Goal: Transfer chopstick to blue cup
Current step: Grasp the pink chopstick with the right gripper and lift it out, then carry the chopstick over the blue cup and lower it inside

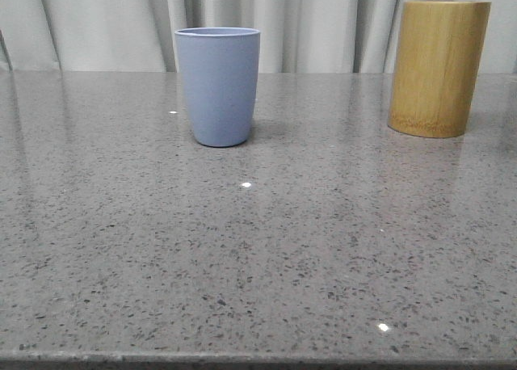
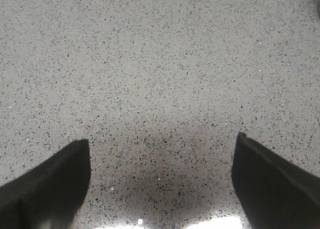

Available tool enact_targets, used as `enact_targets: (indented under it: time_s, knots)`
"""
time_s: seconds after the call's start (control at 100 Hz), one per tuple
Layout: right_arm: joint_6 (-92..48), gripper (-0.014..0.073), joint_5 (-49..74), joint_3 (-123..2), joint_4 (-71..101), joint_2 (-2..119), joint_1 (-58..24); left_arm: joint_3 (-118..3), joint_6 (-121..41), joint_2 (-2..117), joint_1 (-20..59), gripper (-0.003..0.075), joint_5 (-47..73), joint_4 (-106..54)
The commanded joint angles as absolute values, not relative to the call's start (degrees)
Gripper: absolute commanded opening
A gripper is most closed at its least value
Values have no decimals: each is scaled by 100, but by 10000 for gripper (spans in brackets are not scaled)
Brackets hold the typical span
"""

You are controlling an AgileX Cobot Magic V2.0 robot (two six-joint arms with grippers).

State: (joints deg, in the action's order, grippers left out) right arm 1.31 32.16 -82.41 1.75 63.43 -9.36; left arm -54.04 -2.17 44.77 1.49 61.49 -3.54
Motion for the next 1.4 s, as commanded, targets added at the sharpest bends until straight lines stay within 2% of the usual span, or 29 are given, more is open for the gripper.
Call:
enact_targets:
  time_s: [0.0,0.24,0.41,0.81,0.97,1.39]
  knots:
    - [78,-67,3501,-8933,113,6258,-928,-5543,-191,4452,145,568,5861,-371]
    - [-36,-67,4001,-9304,1029,6293,-967,-5543,-191,4452,145,568,5861,-371]
    - [-526,-67,4026,-9304,1798,6561,-1466,-5543,-191,4452,145,568,5872,-371]
    - [-673,-67,3034,-9309,1909,7709,-2659,-5543,-191,4452,145,568,5872,-371]
    - [-673,-67,2778,-9309,1913,7996,-2762,-5543,-191,4452,145,568,5872,-371]
    - [-673,-67,3052,-9309,1913,8694,-2762,-5543,-191,4452,145,568,5872,-371]
